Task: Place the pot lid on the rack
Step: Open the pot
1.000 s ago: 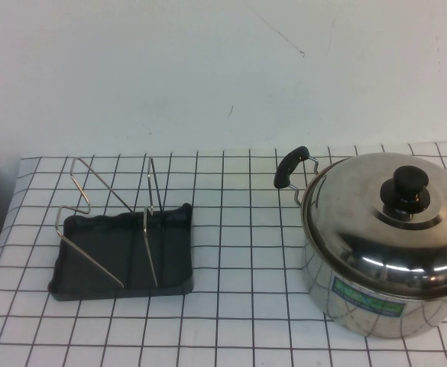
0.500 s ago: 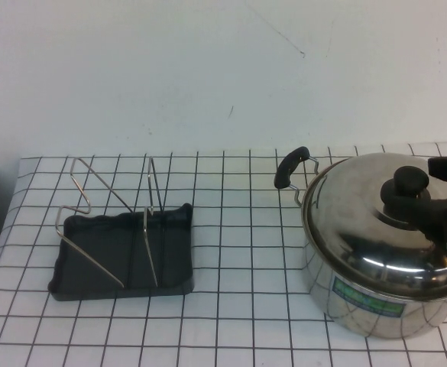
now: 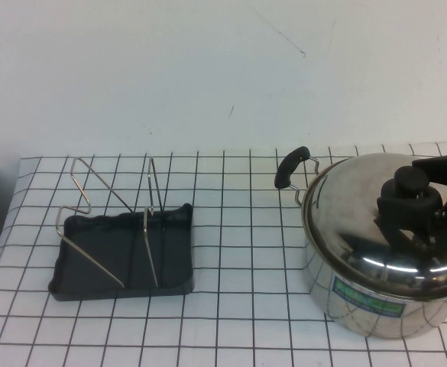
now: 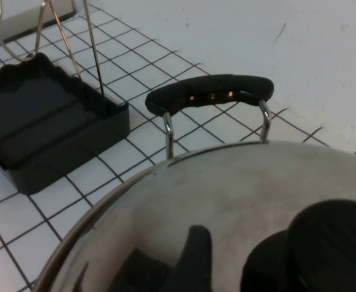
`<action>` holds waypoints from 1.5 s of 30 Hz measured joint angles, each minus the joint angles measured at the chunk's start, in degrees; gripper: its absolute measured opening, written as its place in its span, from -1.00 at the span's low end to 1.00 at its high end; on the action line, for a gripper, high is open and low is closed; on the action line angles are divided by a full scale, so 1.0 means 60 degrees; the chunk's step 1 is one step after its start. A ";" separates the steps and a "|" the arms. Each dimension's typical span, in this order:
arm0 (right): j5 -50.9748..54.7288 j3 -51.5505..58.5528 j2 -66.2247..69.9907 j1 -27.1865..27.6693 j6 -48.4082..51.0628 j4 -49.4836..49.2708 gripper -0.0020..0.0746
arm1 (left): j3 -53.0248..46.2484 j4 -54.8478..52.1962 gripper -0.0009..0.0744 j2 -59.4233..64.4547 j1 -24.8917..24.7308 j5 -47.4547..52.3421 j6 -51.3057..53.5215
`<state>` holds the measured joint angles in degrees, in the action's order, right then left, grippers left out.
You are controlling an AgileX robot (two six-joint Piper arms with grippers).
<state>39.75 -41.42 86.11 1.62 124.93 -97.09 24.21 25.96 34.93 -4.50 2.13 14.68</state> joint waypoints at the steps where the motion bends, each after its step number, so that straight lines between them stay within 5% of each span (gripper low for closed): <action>1: 0.0000 -0.0044 0.0058 0.0000 0.0000 0.0000 0.86 | 0.0000 0.0000 -0.99 0.0000 0.0000 -0.0016 0.0000; 5: 0.0116 -0.0345 0.0179 0.0000 0.0014 0.0000 0.73 | 0.0000 0.0069 -0.98 0.0000 0.0000 -0.0016 0.0000; 13: 0.0184 -0.0398 0.0179 0.0000 0.0116 0.0000 -0.02 | 0.0000 0.0172 -0.98 0.0000 0.0000 -0.0023 0.0000; 21: 0.0184 -0.0415 0.0179 0.0000 0.0090 0.0000 -0.01 | 0.0000 0.0172 -0.98 0.0000 0.0000 -0.0038 0.0000; 29: -0.0010 -0.0418 0.0179 0.0000 -0.0009 0.0000 0.43 | 0.0000 0.0172 -0.98 0.0000 0.0000 -0.0038 0.0000; 38: -0.0044 -0.0418 0.0299 -0.0022 -0.0009 0.0000 0.02 | 0.0000 0.0172 -0.98 0.0000 0.0000 -0.0084 -0.0221; 45: 0.0144 -0.0453 0.0549 -0.0022 0.0033 -0.0136 -0.05 | 0.0000 0.0207 -0.98 0.0000 0.0000 -0.0098 -0.0246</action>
<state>40.61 -44.14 89.40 1.49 125.13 -97.90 24.21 27.20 34.93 -4.50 1.55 13.20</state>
